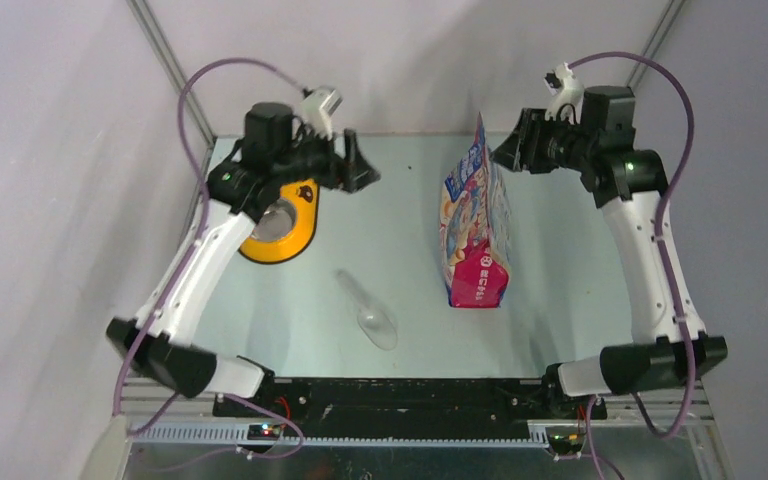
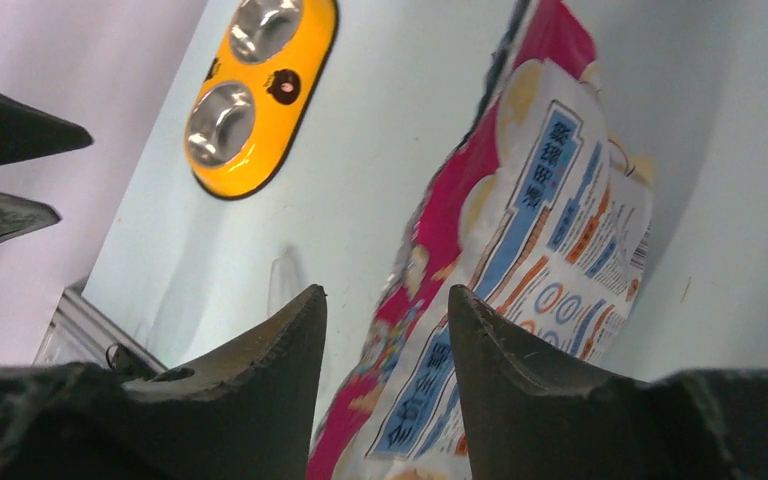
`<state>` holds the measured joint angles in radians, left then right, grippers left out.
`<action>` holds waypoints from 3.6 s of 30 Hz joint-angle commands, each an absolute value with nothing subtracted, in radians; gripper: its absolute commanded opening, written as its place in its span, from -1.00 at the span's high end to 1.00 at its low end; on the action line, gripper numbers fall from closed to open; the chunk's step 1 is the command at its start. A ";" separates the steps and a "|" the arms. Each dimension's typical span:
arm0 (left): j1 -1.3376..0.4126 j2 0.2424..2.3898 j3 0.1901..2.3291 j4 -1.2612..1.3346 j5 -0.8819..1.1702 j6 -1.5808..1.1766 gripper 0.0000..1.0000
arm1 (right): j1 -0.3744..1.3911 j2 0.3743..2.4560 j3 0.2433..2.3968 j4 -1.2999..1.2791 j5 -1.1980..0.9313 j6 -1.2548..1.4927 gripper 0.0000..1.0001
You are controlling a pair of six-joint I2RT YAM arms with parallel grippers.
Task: Serve the pet food
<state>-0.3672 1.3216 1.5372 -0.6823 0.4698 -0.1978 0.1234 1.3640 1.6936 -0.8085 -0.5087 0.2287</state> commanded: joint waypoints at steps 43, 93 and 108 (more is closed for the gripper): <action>-0.721 1.931 1.983 -0.282 0.304 -0.606 -0.10 | 0.153 1.545 1.728 -0.762 -0.312 0.287 0.20; -0.747 2.065 2.038 -0.218 0.316 -0.598 0.28 | 0.165 1.454 1.660 -0.803 -0.280 0.222 0.38; -0.743 2.130 2.170 -0.265 0.188 -0.524 0.46 | 0.131 1.453 1.678 -0.832 -0.316 0.174 0.82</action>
